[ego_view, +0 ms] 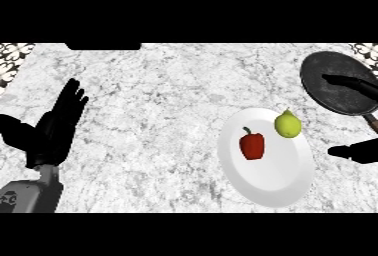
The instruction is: Pick the bell pepper from the plate and place it in the pan
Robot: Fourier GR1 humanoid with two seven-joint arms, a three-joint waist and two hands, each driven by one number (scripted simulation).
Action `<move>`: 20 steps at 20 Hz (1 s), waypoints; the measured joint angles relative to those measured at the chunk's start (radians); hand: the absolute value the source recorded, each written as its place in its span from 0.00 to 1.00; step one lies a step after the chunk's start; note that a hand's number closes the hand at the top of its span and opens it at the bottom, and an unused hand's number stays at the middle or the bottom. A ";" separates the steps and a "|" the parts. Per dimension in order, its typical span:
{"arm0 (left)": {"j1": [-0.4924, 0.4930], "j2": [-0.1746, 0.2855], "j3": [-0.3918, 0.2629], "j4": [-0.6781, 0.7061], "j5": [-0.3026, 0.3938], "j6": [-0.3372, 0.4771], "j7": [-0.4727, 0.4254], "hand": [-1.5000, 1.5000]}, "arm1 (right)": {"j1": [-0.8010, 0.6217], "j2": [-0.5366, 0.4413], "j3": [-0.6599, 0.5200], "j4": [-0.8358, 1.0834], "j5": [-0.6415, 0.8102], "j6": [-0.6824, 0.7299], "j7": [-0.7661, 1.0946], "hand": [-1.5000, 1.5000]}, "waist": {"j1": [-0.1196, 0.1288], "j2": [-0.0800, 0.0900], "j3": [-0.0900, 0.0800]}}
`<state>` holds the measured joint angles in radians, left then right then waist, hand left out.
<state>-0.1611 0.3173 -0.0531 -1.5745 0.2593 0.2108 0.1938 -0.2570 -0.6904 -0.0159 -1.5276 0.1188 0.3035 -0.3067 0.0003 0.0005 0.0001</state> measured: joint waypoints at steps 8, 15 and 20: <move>-0.012 -0.011 -0.002 -0.004 -0.008 -0.014 0.009 0.50 | -0.172 -0.023 0.168 -0.044 0.186 0.084 0.214 0.00 | 0.016 0.001 -0.001; -0.011 -0.017 0.005 0.003 -0.013 -0.022 0.008 0.50 | -0.273 -0.002 0.340 -0.025 0.298 0.257 0.370 0.00 | 0.017 0.000 -0.002; 0.006 -0.024 0.007 -0.030 -0.024 -0.018 0.026 0.50 | -0.296 0.011 0.408 -0.015 0.345 0.383 0.417 0.00 | 0.011 -0.001 -0.001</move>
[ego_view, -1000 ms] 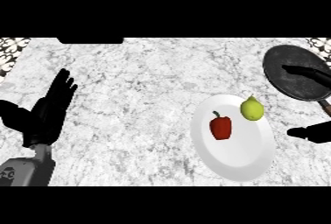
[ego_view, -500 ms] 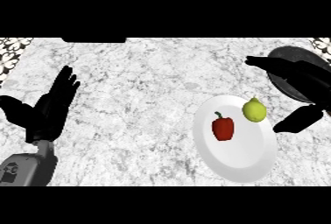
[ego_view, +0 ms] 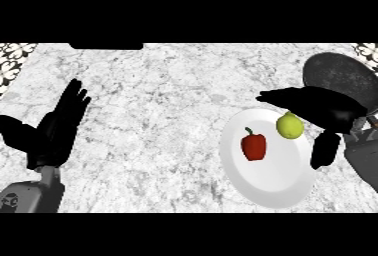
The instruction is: Pick the bell pepper from the plate and place it in the pan
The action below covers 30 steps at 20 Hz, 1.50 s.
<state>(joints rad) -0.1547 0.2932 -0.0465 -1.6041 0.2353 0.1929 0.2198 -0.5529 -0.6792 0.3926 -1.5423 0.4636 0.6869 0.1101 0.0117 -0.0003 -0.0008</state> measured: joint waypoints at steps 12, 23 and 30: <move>0.012 -0.018 0.035 -0.008 -0.014 -0.029 0.007 0.50 | 0.016 0.069 0.063 -0.168 0.202 0.119 0.132 0.00 | -0.010 -0.001 0.000; -0.024 -0.056 0.062 0.067 -0.050 -0.061 -0.029 0.50 | 0.033 0.272 0.089 -0.148 0.361 0.160 0.219 0.00 | -0.009 0.000 0.001; -0.033 -0.066 0.077 0.047 -0.067 -0.068 -0.002 0.50 | 0.052 0.302 0.080 -0.079 0.465 0.132 0.188 0.00 | -0.009 0.001 0.001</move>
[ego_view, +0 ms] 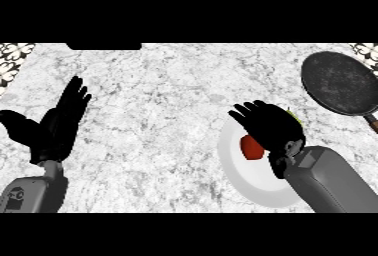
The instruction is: Pick the bell pepper from the plate and place it in the pan
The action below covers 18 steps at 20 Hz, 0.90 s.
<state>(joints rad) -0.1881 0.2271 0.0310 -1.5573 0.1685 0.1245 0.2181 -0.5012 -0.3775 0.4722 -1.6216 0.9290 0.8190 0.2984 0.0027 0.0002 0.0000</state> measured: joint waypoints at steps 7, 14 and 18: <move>0.015 -0.004 0.020 -0.030 -0.006 -0.017 0.019 0.50 | -0.011 0.047 0.002 0.153 0.090 -0.068 -0.082 0.00 | 0.003 0.000 0.000; 0.026 -0.022 0.028 -0.037 -0.025 -0.026 0.021 0.50 | -0.010 0.079 -0.021 0.264 0.166 -0.129 -0.165 0.00 | 0.002 0.000 0.000; 0.031 -0.028 0.035 -0.047 -0.029 -0.034 0.024 0.50 | -0.003 0.109 -0.042 0.306 0.196 -0.177 -0.200 0.00 | 0.002 0.000 0.000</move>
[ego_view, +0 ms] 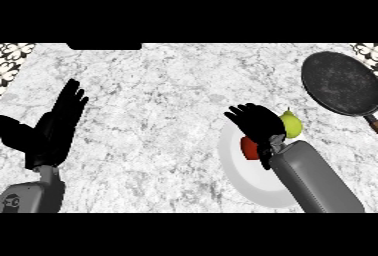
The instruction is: Pick the bell pepper from the plate and place it in the pan
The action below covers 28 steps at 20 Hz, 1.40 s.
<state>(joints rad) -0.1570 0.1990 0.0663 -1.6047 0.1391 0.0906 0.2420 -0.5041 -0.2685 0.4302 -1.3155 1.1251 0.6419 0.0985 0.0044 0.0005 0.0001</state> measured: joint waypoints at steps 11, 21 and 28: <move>-0.041 -0.021 0.012 0.039 -0.015 -0.015 -0.004 0.50 | -0.034 0.060 -0.023 0.183 0.082 -0.113 -0.136 1.00 | 0.001 -0.005 -0.003; -0.019 -0.015 0.034 0.021 -0.018 -0.033 0.000 0.50 | -0.037 0.103 -0.073 0.238 0.112 -0.203 -0.221 1.00 | -0.002 -0.010 -0.006; -0.011 -0.024 0.034 0.017 -0.033 -0.026 -0.009 0.50 | 0.042 0.065 -0.140 0.066 0.097 -0.256 -0.219 1.00 | -0.008 -0.005 -0.002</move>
<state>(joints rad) -0.1685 0.1747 0.1004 -1.5881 0.1058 0.0649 0.2328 -0.4620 -0.2030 0.2899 -1.2494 1.2218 0.3859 -0.1204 -0.0039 -0.0042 -0.0015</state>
